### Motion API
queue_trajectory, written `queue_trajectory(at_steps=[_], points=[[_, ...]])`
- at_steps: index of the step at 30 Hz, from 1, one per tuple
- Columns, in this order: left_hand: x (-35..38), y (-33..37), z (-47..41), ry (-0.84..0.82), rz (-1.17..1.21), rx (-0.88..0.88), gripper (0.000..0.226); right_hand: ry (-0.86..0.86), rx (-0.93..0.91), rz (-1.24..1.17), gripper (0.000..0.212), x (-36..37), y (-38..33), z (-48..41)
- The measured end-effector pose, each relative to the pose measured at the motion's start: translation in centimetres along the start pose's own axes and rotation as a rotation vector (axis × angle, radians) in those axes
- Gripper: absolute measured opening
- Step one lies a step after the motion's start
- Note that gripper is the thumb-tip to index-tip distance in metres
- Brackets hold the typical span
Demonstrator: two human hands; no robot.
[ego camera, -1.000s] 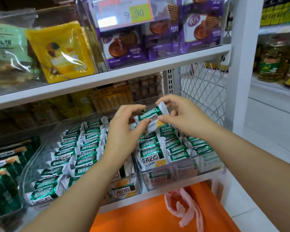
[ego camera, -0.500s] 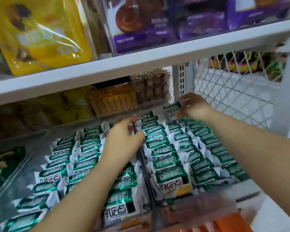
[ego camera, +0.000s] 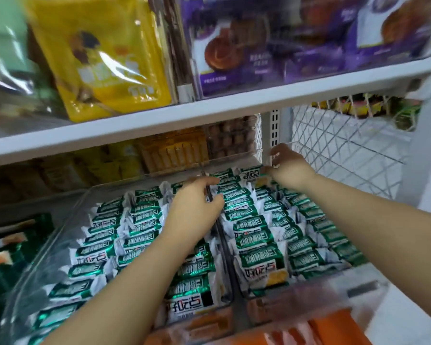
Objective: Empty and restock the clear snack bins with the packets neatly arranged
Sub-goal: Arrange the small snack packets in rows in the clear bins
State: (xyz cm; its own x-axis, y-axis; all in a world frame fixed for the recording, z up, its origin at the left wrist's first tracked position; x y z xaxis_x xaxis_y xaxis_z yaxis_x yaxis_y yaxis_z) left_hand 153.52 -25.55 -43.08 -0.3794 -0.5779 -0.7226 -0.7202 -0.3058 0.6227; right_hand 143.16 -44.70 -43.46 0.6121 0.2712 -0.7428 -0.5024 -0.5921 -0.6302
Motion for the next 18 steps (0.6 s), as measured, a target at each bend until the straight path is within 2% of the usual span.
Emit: queue_trajectory(at_steps=[5, 7, 10, 12, 18], points=[[-1.6, 2.0, 3.2, 0.008, -0.147, 0.107, 0.031, -0.055, -0.148, -0.04, 0.011, -2.0, -2.8, 7.3], [-2.3, 2.6, 6.0, 0.04, -0.17, 0.178, 0.027, -0.074, -0.197, -0.074, 0.013, -2.3, -3.6, 11.2], [-3.7, 2.6, 10.9, 0.039, -0.185, 0.284, 0.024, -0.057, -0.3, -0.026, 0.03, -2.2, -5.4, 16.7], [-4.7, 1.6, 14.0, -0.003, -0.187, 0.351, 0.027, -0.068, -0.333, 0.014, 0.027, -1.5, -6.7, 19.7], [-8.3, -5.5, 22.5, -0.286, -0.298, 0.3, 0.023, -0.297, -0.37, -0.011, 0.01, 5.2, -9.7, 26.9]])
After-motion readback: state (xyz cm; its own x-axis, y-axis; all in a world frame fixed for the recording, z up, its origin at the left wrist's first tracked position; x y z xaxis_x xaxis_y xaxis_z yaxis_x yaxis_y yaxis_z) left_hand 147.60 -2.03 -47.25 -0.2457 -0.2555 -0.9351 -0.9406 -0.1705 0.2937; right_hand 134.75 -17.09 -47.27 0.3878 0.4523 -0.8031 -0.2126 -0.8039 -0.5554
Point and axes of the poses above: each hand's wrist, its own z-axis away from the middle knuckle, its own x-axis out of the palm, y = z × x, the point moved 3 cm from there along -z, towards the middle knuckle, and after that the axes turned 2 degrees about z, right-handed, at the moved point
